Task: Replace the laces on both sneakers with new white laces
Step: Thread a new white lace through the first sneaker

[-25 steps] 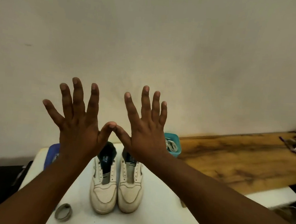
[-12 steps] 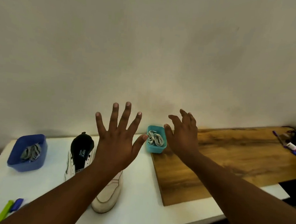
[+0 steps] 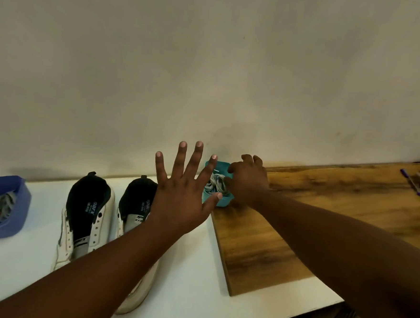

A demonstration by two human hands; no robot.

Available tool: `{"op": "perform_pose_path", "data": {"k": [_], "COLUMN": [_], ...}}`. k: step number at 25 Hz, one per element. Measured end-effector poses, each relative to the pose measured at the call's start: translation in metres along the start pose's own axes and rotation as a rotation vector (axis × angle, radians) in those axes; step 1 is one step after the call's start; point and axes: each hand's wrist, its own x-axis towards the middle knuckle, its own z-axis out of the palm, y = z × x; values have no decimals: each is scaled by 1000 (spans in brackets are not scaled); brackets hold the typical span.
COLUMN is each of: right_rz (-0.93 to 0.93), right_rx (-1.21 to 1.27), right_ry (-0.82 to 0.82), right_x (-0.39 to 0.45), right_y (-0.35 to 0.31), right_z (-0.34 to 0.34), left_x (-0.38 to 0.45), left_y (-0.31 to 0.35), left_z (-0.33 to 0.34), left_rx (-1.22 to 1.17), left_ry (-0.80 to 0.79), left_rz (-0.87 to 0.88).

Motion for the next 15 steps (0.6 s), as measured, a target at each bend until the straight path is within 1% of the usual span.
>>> {"op": "perform_pose_path", "data": {"k": [5,11,15], "right_rz": [12,20,39], "right_rx": [-77,-102,-111], "right_ry": [-90,-155,-170], "right_x": [11,20,20], "right_y": [-4,-13,-15], "right_z": [20,20,17], "left_x": [13,21,18], "left_y": [9,19,17], "left_z": [19,37,40], "left_rx": [-6,3,4], "left_ry": [-14,-115,-151], "left_rz": [6,27,12]}}
